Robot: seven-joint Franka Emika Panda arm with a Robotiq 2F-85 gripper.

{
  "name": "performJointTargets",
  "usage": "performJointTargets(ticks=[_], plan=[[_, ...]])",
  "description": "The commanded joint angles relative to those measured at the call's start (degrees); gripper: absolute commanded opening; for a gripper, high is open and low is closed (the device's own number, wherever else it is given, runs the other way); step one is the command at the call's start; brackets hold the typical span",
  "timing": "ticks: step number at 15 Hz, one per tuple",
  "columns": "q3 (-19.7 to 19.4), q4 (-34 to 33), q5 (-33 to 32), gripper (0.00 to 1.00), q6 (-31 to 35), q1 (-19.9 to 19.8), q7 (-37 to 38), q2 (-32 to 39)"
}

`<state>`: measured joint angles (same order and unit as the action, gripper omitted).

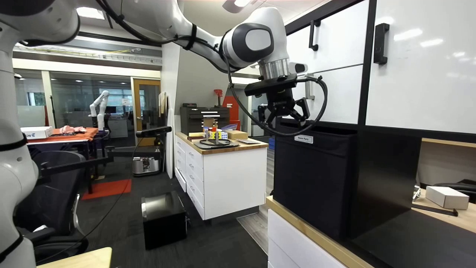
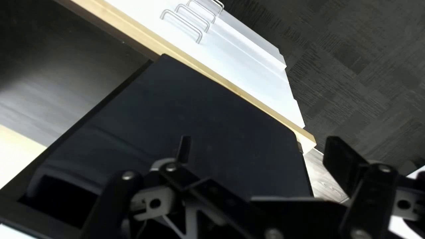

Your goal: Pull out the black storage bin from underneath the cabinet

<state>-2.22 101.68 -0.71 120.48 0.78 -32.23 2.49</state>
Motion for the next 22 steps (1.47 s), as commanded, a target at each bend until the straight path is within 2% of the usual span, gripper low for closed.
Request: performJointTargets(ticks=[1, 6, 13, 20, 21, 22], plan=[[0.48, -3.88, -1.95, 1.0, 1.79, -1.28, -5.86, 1.32], [0.25, -1.7, -0.65, 1.0, 9.8, -2.35, -13.16, 1.15], [1.03, -0.58, 2.32, 1.0, 20.36, -3.95, -20.02, 5.68], [2.53, -0.13, 2.87, 1.0, 26.11, -4.8, -25.37, 8.51], [2.76, -0.06, 3.12, 0.75, 26.12, -4.93, -26.07, 8.52], [2.93, 0.17, 3.14, 0.73, 26.32, -5.04, -26.8, 8.37]])
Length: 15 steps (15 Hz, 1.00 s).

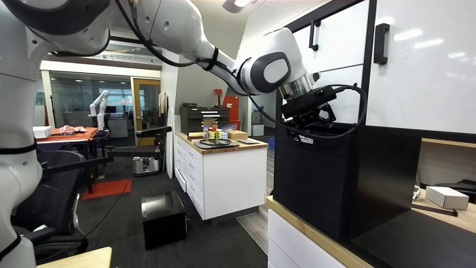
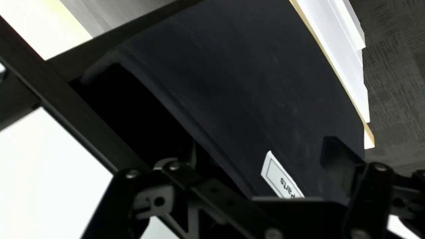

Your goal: Pull out the black storage bin from underneath the cabinet

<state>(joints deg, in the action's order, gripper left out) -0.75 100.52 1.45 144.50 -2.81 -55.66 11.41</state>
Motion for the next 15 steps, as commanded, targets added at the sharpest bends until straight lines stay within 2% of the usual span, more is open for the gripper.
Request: performJointTargets(ticks=[1, 2, 3, 4, 6, 9, 10, 11, 12, 15], plan=[[1.65, 1.4, 1.1, 0.67, 2.52, -1.56, -4.06, -0.54], [1.74, 1.34, 0.94, 0.59, 2.66, -1.61, -4.63, -0.37], [1.79, 1.3, 0.98, 0.8, 2.7, -1.64, -5.22, -0.27], [1.85, 1.32, 0.76, 0.91, 2.82, -1.58, -5.75, -0.08], [2.08, 1.06, 0.67, 0.99, 2.66, -1.53, -7.24, 0.21], [2.43, 0.65, 0.51, 1.0, 2.76, -1.44, -8.69, 0.87], [2.55, 0.71, 0.63, 0.75, 3.0, -1.47, -9.03, 1.1], [2.64, 0.77, 0.65, 0.75, 3.26, -1.5, -9.22, 1.28], [2.76, 0.97, 0.95, 0.71, 3.58, -1.62, -9.45, 1.39], [3.05, 1.72, 2.05, 0.5, 4.17, -2.06, -10.0, 1.04]])
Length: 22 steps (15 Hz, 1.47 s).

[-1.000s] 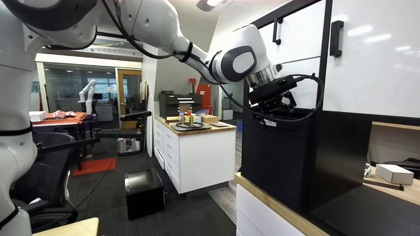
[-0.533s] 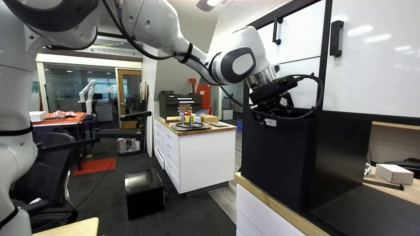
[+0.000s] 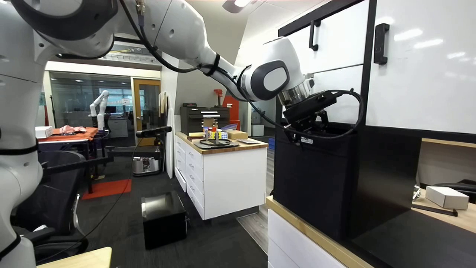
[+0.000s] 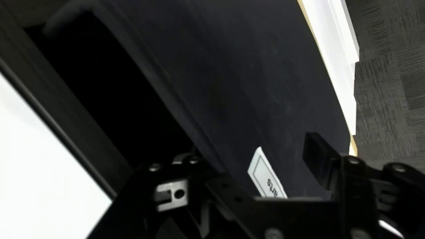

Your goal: Pull out the black storage bin from underneath the cabinet

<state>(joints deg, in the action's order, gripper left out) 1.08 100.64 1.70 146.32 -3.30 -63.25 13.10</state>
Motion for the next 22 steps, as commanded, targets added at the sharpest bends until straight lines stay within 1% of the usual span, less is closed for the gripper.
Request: performJointTargets(ticks=[1, 6, 8, 10, 17, 22], plan=[[1.27, 1.95, 2.23, 0.45, 2.43, -1.77, -2.67, -1.06], [1.45, 3.01, 4.52, 0.11, 3.23, -2.62, -4.64, -2.16], [1.67, 3.75, 5.8, 0.03, 3.0, -2.88, -5.66, -2.48], [1.76, 4.91, 7.13, 0.07, 2.76, -3.11, -7.15, -3.3], [1.11, 14.82, 11.47, 0.06, 2.09, -2.65, -11.17, -11.49], [-0.54, 22.71, 11.11, 0.06, 1.25, -1.46, -10.35, -18.76]])
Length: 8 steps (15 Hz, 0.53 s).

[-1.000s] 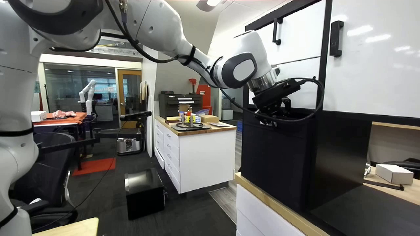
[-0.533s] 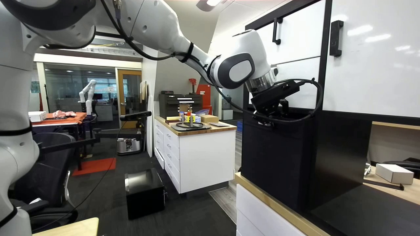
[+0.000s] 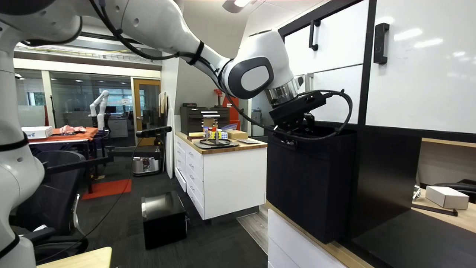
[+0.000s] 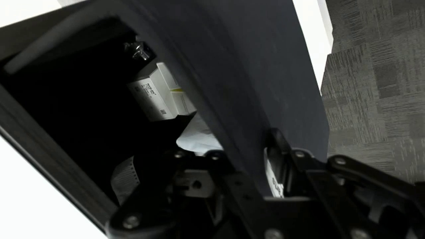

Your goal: Pull out the black storage bin from underneath the cabinet

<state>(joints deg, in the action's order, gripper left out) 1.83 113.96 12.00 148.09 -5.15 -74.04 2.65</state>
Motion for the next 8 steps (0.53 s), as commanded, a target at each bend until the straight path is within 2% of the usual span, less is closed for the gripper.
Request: performJointTargets(ticks=[1, 8], plan=[[-1.64, 10.78, 0.54, 0.06, -0.67, 0.66, 0.7, -9.6], [-3.88, 18.93, -1.76, 0.06, -1.62, 2.62, 2.66, -17.59]])
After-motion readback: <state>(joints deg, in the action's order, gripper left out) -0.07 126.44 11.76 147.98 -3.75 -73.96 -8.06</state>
